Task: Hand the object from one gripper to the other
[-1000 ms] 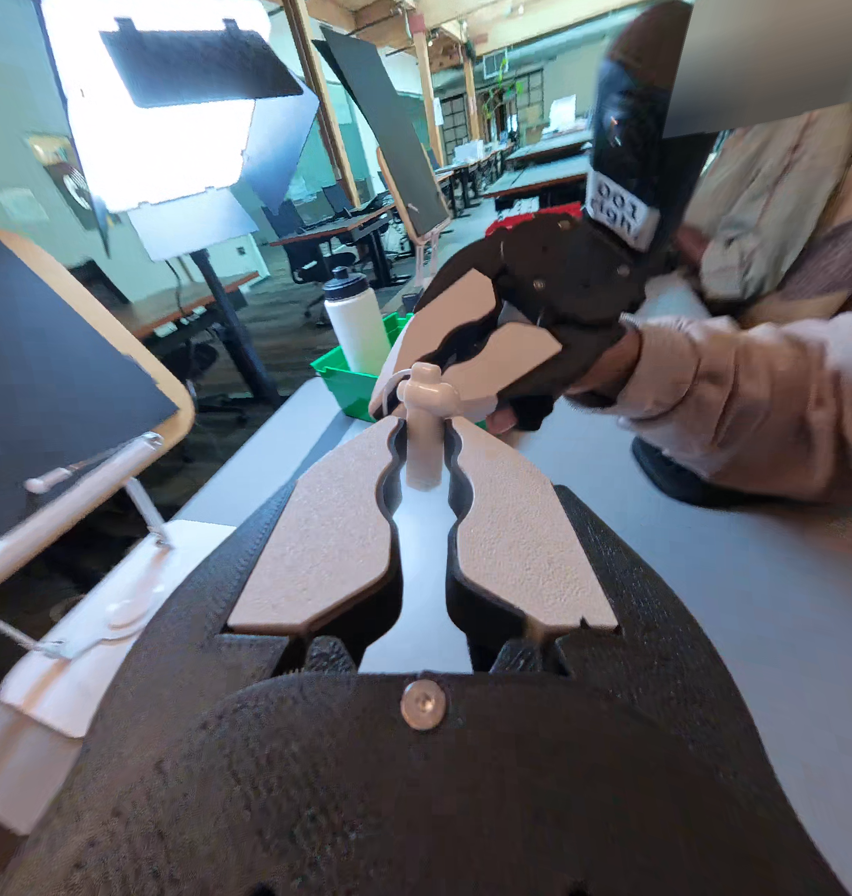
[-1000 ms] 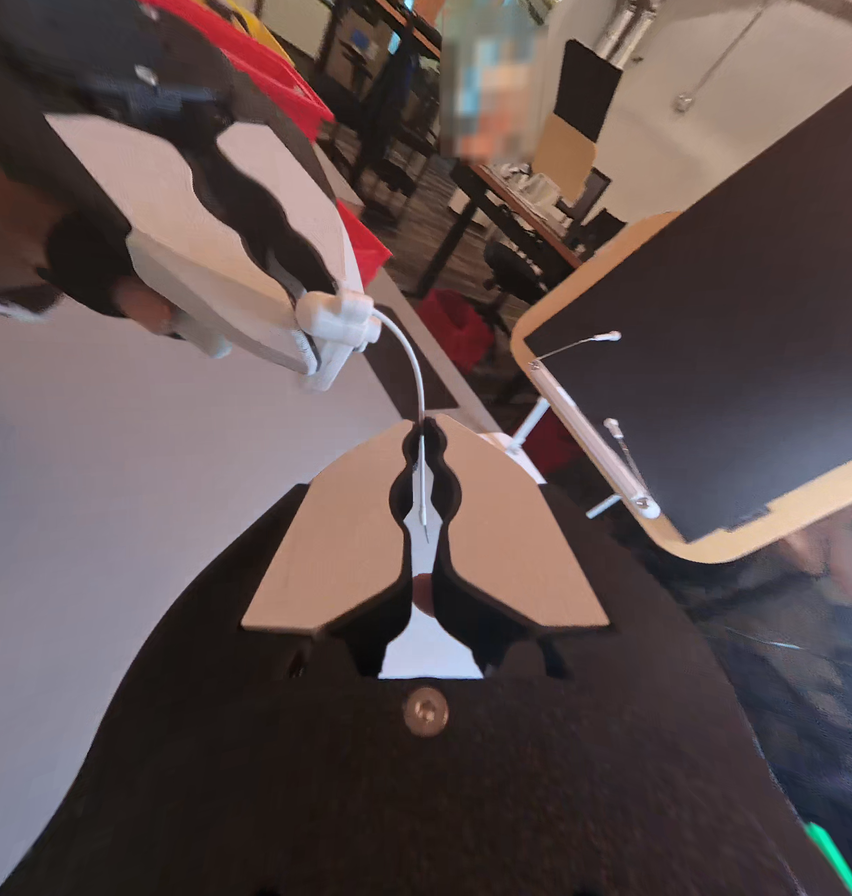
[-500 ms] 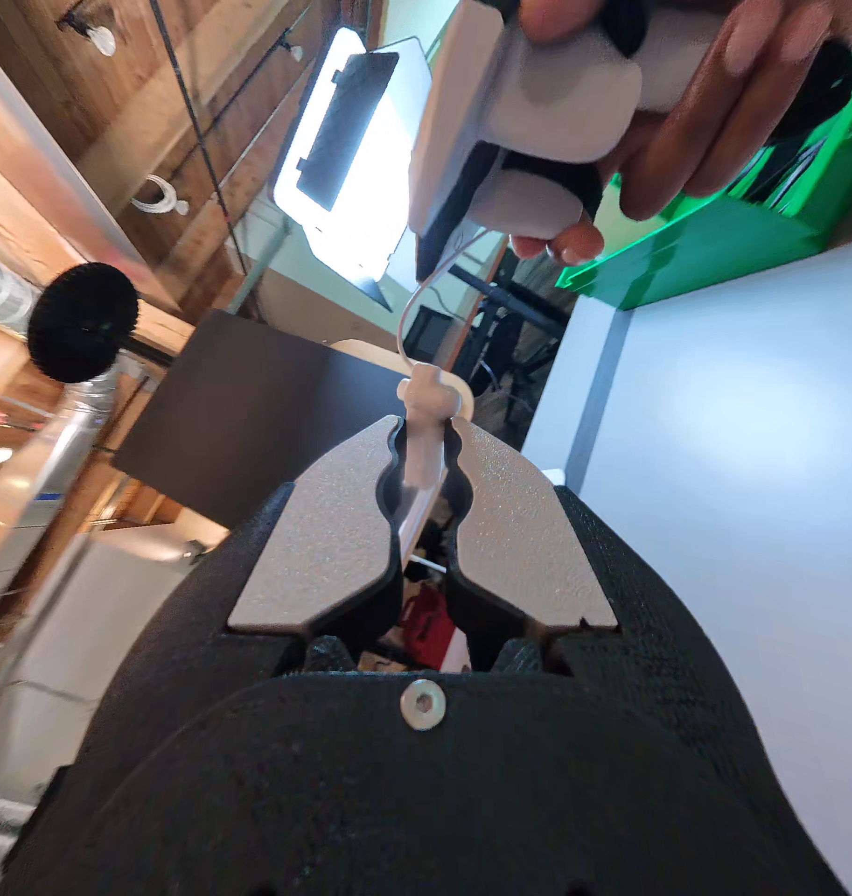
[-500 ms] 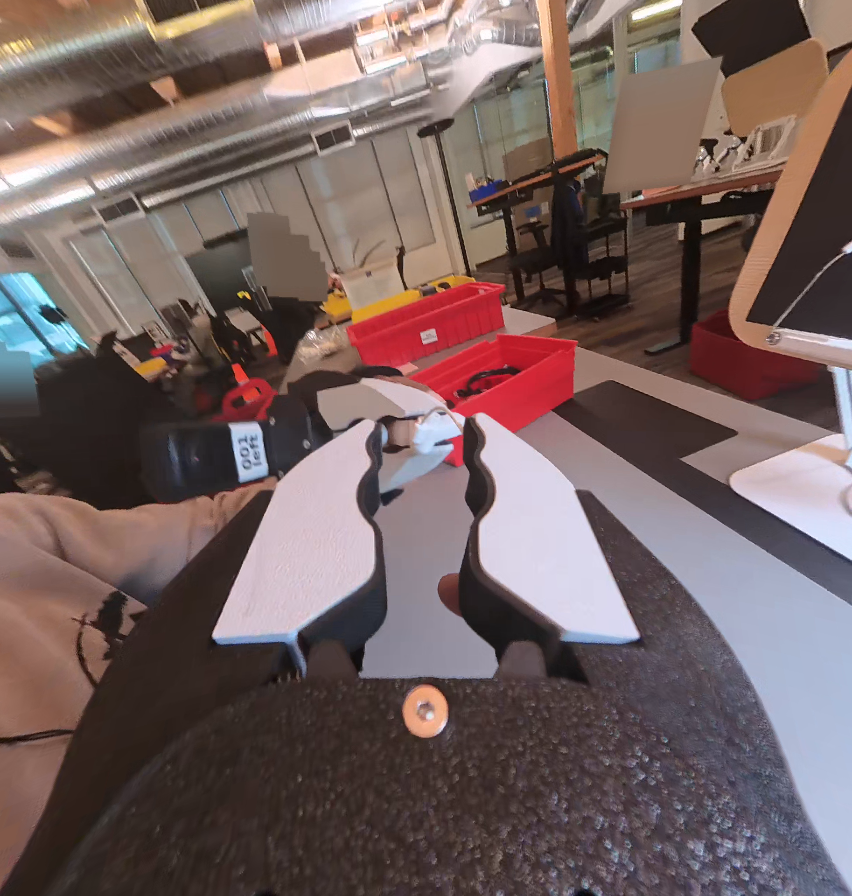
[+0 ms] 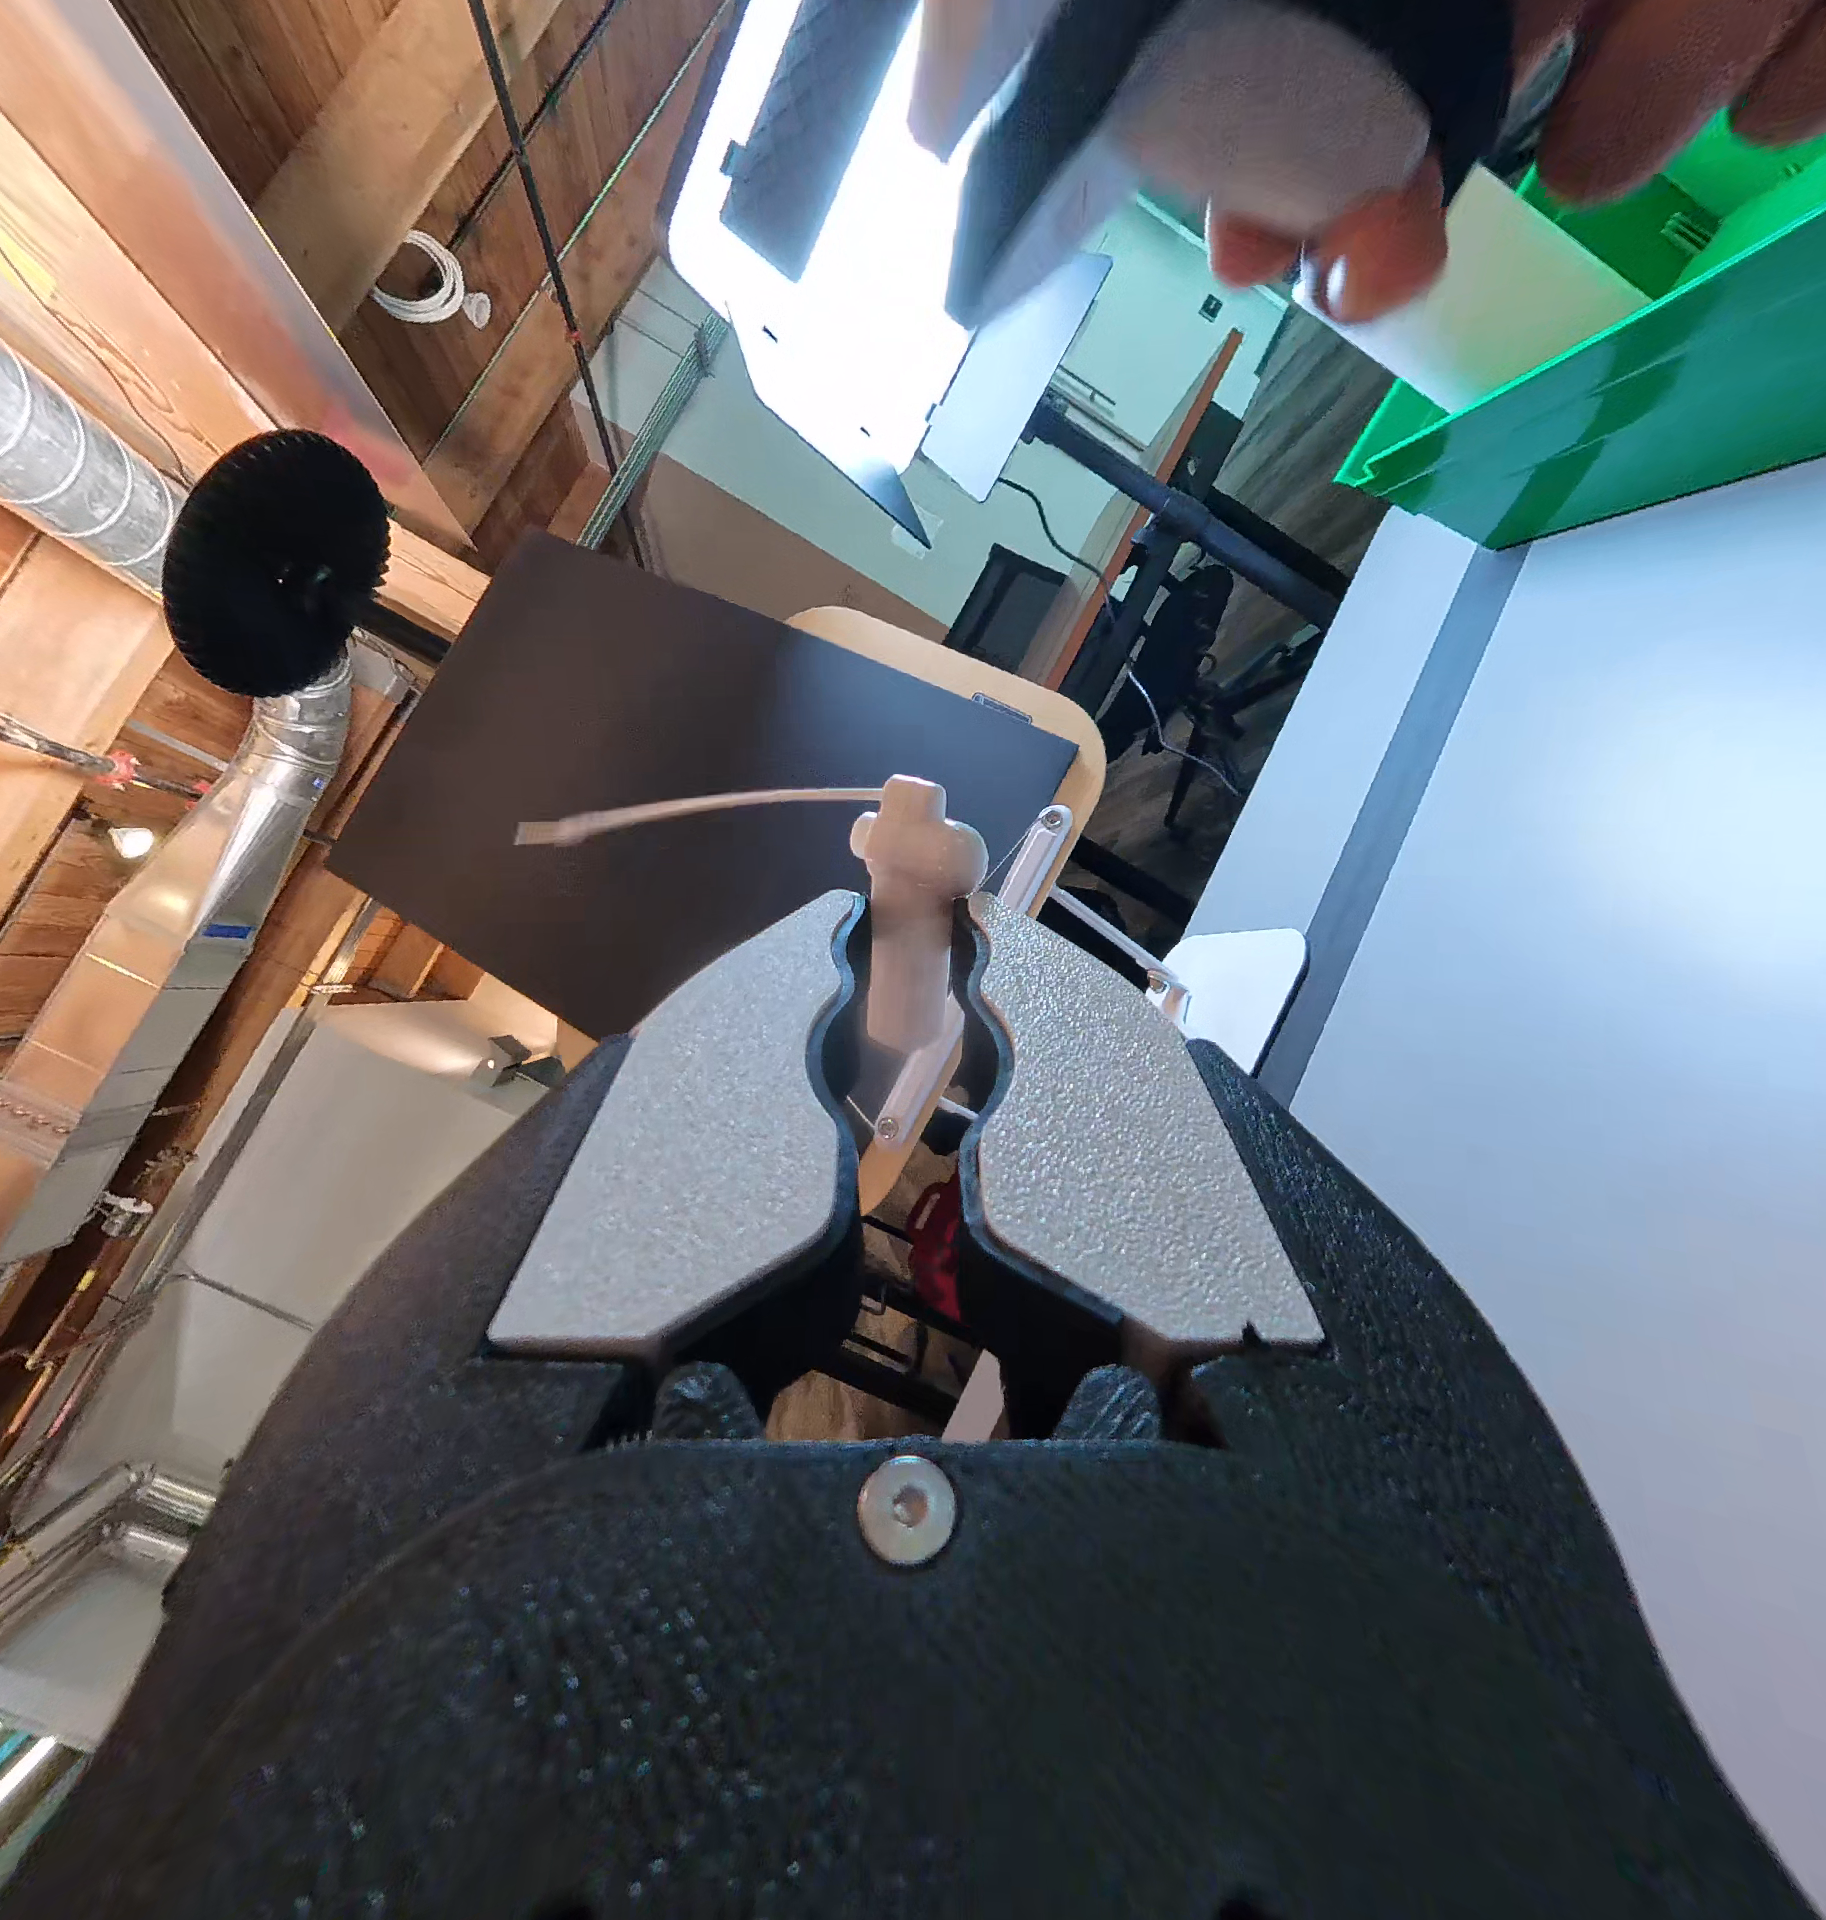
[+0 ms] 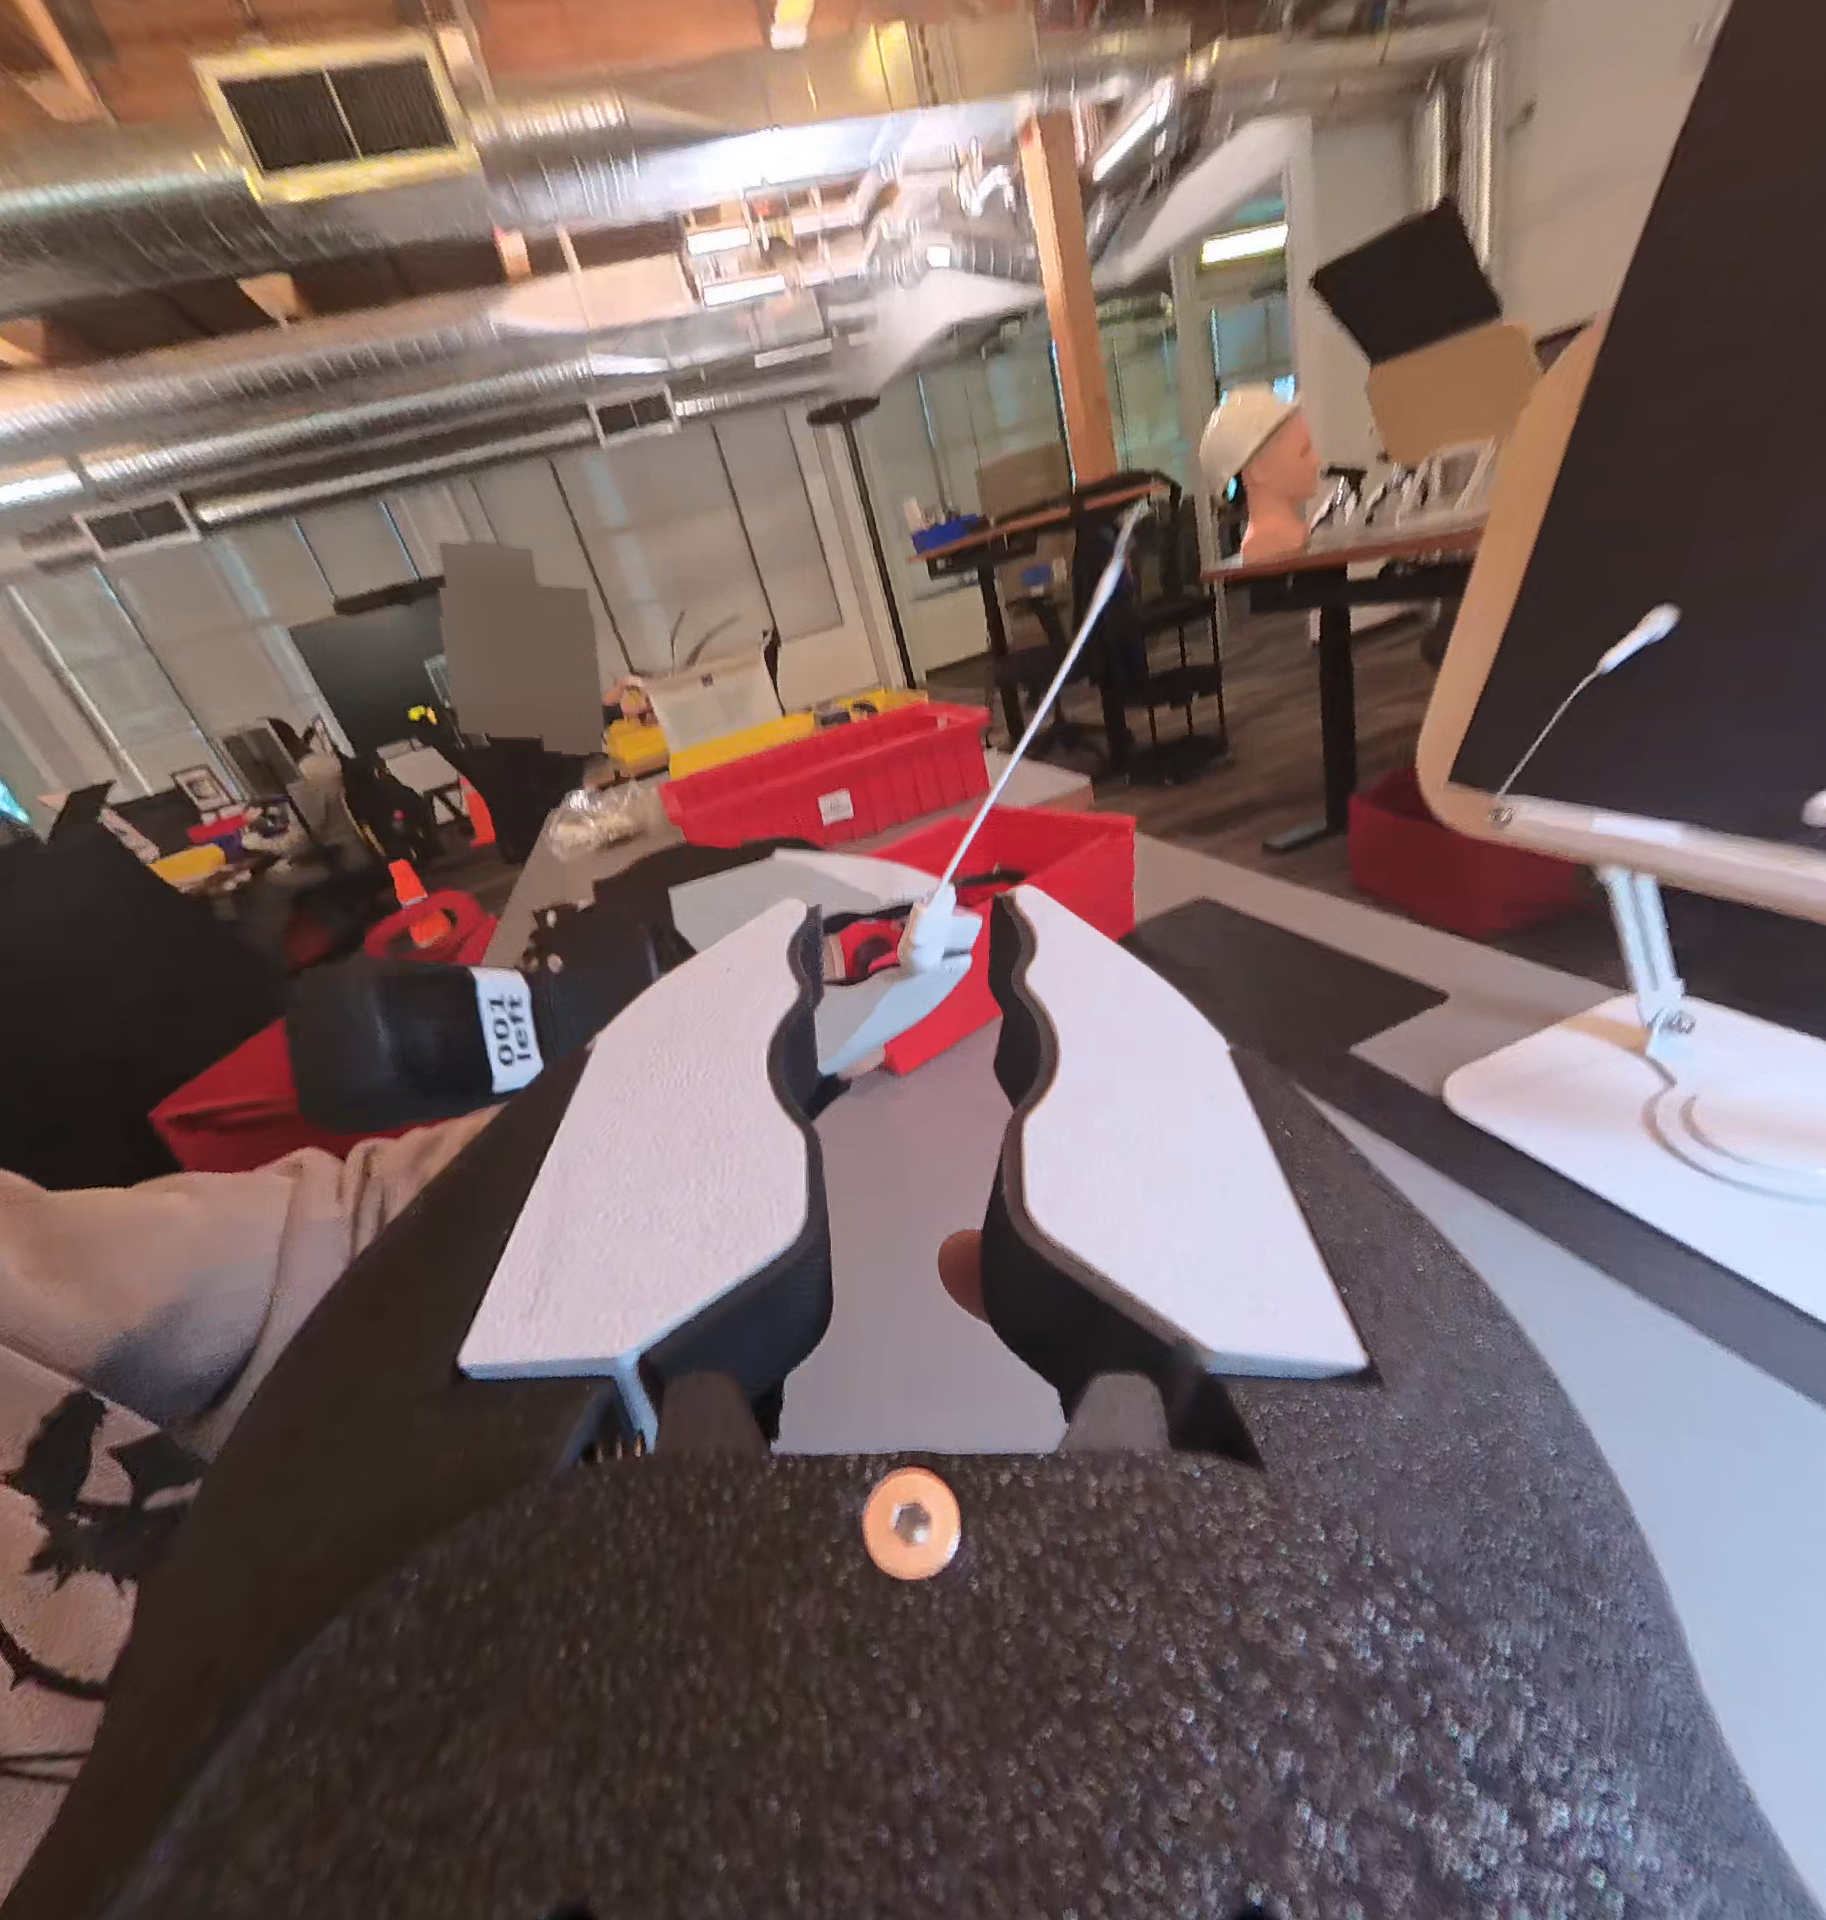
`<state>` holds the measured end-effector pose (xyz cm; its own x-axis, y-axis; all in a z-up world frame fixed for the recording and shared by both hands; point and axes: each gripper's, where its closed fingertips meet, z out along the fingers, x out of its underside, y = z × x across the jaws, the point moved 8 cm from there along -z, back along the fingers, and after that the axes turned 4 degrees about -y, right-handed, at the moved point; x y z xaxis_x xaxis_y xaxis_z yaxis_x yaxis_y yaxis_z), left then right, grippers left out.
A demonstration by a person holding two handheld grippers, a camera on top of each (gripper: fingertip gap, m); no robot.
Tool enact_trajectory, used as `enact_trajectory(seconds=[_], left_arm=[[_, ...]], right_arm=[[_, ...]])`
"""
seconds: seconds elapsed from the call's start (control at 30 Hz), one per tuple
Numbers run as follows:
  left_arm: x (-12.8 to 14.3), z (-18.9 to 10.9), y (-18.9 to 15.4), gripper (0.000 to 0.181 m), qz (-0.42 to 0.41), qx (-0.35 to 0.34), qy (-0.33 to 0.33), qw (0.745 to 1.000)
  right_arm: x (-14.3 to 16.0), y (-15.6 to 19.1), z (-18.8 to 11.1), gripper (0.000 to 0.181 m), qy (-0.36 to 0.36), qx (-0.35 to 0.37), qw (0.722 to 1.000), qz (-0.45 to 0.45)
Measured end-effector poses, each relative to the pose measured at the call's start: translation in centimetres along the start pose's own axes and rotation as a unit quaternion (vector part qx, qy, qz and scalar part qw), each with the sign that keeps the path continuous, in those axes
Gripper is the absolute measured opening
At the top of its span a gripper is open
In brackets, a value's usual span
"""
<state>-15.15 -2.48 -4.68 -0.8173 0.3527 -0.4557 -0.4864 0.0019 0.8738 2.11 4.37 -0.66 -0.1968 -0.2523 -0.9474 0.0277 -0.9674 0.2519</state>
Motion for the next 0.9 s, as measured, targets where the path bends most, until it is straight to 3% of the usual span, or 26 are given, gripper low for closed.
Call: enact_trajectory(seconds=[0.17, 0.23, 0.33, 0.4, 0.5, 0.57, 0.7, 0.8, 0.9], left_arm=[[-1.4, 0.2, -2.0, 0.014, 0.049, 0.012, -0.013, 0.999], [-1.9, 0.2, -2.6, 0.014, 0.069, 0.016, -0.022, 0.997], [-2.0, 0.1, -2.7, 0.015, 0.068, 0.020, -0.032, 0.997], [-2.0, 0.2, -2.4, 0.014, 0.021, 0.047, -0.044, 0.998], [-1.3, 0.5, -1.5, 0.026, -0.131, 0.119, -0.047, 0.983], [-0.6, 0.6, -0.4, 0.029, -0.269, 0.167, -0.061, 0.947], [1.0, 0.4, 2.3, 0.034, -0.514, 0.226, -0.120, 0.819], [2.3, -0.1, 4.4, 0.032, -0.612, 0.216, -0.159, 0.744], [3.4, -0.6, 5.9, 0.030, -0.664, 0.205, -0.175, 0.697]], right_arm=[[4.4, 0.4, 3.0, 0.033, 0.074, 0.017, 0.997, -0.032], [5.0, 0.4, 3.2, 0.018, 0.077, 0.037, 0.994, -0.069], [4.8, 0.4, 3.0, 0.017, 0.085, 0.029, 0.994, -0.069], [4.5, 0.3, 2.8, 0.014, 0.089, 0.034, 0.991, -0.093], [3.7, -0.1, 2.0, 0.013, 0.097, 0.077, 0.974, -0.188], [3.1, -0.2, 1.4, 0.013, 0.098, 0.106, 0.956, -0.256], [2.2, -0.2, 0.5, 0.013, 0.102, 0.167, 0.897, -0.396], [2.3, -0.2, 0.3, 0.013, 0.120, 0.201, 0.838, -0.492], [3.2, -0.3, 0.5, 0.013, 0.147, 0.221, 0.776, -0.572]])
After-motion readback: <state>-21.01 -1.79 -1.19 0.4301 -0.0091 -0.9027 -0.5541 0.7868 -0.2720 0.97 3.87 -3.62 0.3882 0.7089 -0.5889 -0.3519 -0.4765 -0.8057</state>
